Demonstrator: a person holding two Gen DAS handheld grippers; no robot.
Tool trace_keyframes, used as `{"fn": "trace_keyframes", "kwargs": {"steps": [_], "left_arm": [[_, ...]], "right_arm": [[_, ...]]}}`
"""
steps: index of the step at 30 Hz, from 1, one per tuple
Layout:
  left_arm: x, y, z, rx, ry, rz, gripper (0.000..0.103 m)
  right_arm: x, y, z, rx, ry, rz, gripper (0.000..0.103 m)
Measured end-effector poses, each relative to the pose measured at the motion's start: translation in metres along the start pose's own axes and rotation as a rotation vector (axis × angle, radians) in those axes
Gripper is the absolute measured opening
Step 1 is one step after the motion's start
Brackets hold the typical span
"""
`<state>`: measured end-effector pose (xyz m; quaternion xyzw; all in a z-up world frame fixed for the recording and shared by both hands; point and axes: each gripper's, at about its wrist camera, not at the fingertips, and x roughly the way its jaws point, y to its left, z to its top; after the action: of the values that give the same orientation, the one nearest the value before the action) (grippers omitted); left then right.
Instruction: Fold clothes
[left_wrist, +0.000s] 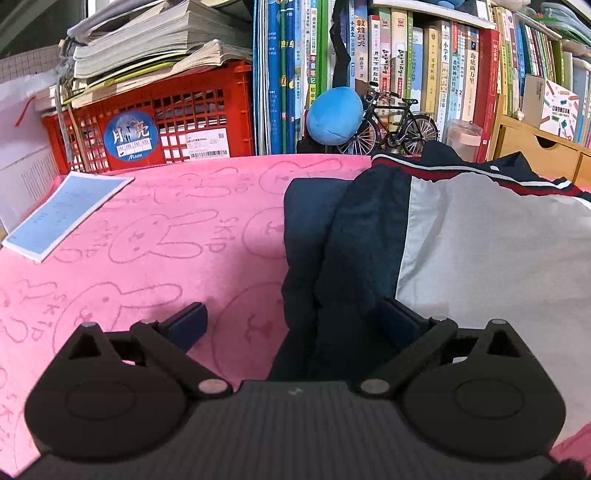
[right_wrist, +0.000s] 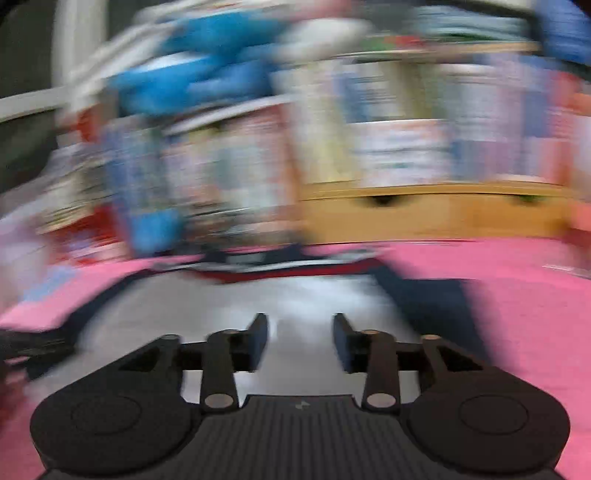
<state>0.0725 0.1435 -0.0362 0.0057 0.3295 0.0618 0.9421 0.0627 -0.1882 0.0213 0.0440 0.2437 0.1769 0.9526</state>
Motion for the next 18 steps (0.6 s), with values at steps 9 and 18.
{"fn": "trace_keyframes", "kwargs": {"steps": [9,18], "left_arm": [[0.001,0.0,0.0,-0.004,0.006,0.003,0.103],[0.0,-0.001,0.001,0.006,0.003,0.015,0.103]], "right_arm": [[0.06,0.03,-0.006,-0.063,0.134,-0.007,0.049],[0.052,-0.102,-0.012,0.15,0.108,-0.304,0.051]]}}
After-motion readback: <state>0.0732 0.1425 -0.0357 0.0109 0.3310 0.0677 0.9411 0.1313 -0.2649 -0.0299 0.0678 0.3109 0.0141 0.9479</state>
